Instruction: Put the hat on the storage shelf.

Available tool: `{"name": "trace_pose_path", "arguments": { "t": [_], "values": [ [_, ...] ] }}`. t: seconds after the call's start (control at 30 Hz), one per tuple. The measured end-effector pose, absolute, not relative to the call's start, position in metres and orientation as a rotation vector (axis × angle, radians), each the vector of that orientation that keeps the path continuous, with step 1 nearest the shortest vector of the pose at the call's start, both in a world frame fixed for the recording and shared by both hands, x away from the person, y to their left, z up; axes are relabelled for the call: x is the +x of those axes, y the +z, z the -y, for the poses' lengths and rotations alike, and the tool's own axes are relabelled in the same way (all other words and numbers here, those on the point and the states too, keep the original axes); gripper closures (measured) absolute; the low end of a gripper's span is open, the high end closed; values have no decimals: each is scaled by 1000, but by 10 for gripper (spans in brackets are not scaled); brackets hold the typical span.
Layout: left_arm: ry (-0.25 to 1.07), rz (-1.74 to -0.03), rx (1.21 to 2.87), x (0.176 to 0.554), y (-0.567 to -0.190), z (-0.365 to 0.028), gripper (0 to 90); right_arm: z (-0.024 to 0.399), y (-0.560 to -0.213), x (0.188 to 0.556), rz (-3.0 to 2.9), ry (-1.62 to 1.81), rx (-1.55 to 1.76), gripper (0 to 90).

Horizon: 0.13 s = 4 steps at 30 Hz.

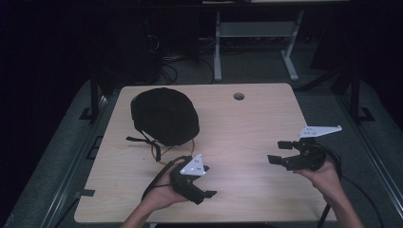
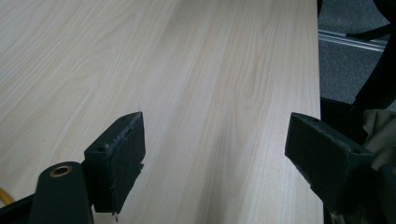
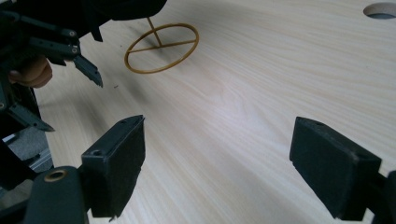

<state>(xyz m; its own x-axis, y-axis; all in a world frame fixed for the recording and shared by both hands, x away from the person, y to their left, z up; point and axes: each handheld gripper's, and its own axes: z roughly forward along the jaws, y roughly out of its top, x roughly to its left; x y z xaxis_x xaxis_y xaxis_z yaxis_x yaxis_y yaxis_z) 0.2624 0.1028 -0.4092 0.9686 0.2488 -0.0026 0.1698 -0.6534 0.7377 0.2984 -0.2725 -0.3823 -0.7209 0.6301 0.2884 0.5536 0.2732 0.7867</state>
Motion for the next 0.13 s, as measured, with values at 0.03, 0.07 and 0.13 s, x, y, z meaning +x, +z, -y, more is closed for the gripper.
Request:
{"name": "trace_pose_path", "arguments": {
  "t": [0.03, 0.07, 0.13],
  "values": [
    [125, -292, 2297, 262, -409, -103, 200, 272, -382, 298, -2441, 1455, 1138, 177],
    [122, -298, 2291, 261, -410, -103, 200, 273, -383, 296, -2440, 1451, 1137, 177],
    [124, -301, 2290, 261, -410, -102, 201, 275, -384, 292, -2438, 1449, 1123, 177]
  ]
}}
